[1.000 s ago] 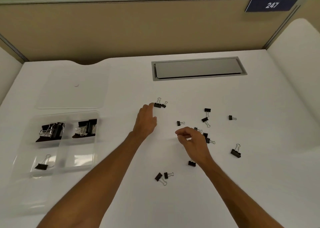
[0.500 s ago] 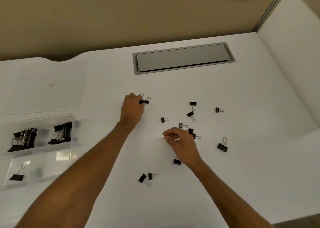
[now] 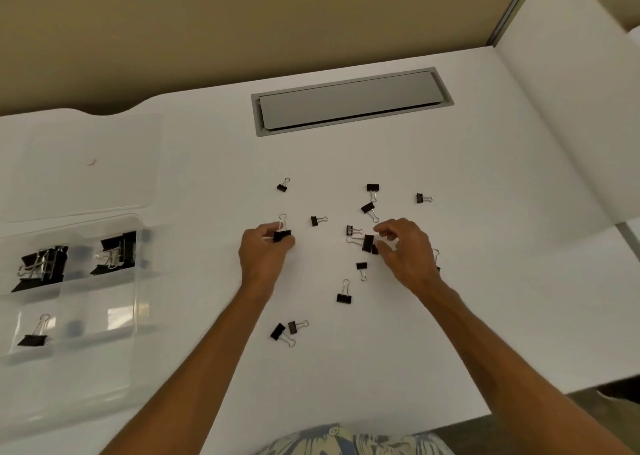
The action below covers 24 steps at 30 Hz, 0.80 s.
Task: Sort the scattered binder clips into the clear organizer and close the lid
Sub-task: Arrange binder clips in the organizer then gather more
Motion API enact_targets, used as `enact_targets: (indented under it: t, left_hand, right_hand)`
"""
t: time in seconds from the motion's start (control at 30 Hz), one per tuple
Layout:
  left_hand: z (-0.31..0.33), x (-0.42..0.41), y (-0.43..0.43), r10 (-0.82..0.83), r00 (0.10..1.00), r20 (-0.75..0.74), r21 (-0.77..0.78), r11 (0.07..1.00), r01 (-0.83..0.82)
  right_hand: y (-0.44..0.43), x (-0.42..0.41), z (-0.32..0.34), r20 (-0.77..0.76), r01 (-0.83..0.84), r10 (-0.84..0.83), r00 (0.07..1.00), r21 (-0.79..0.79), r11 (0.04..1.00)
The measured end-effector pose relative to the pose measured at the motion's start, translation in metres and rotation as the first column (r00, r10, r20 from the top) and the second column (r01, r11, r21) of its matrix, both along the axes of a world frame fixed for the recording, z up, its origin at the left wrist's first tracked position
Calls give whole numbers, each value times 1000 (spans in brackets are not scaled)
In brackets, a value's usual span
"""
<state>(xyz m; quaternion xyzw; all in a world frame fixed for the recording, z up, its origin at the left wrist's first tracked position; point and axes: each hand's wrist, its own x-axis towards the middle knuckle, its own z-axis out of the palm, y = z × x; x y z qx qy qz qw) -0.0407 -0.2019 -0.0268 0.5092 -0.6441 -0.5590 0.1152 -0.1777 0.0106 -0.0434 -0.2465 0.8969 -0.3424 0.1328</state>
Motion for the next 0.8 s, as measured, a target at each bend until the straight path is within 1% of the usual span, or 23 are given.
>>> enact_targets:
  t: [0.13, 0.27, 0.37, 0.47, 0.53, 0.6, 0.67, 0.73, 0.8]
  left_hand:
    - [5, 9, 29, -36, 996, -78, 163, 985, 48]
    - [13, 17, 47, -63, 983, -171, 214, 972, 99]
    - [16, 24, 53, -54, 978, -200, 248, 963, 104]
    - [17, 31, 54, -28, 972, -233, 290, 952, 97]
    - [18, 36, 53, -3, 965, -262, 318, 944, 89]
    - [20, 40, 50, 13, 959, -282, 340, 936, 88]
    - [22, 43, 48, 37, 954, -298, 370, 926, 80]
    - [25, 47, 45, 83, 946, -314, 407, 912, 55]
    - [30, 53, 40, 122, 937, -327, 421, 907, 29]
  right_hand:
    - [0, -5, -4, -17, -93, 97, 995, 148, 985]
    - [-9, -5, -6, -86, -163, 191, 978, 260, 952]
    - [-14, -6, -4, -150, -175, 227, 962, 299, 938]
    - [-15, -4, -1, -163, -173, 226, 960, 289, 942]
    - [-14, 1, 3, -113, -141, 169, 979, 220, 965]
    - [-14, 8, 10, -21, -80, 83, 996, 99, 992]
    - [-15, 16, 19, 139, 14, -5, 990, -60, 998]
    - [-20, 28, 29, 356, 113, -28, 934, -220, 969]
    - [-26, 39, 36, 505, 172, 22, 863, -334, 927]
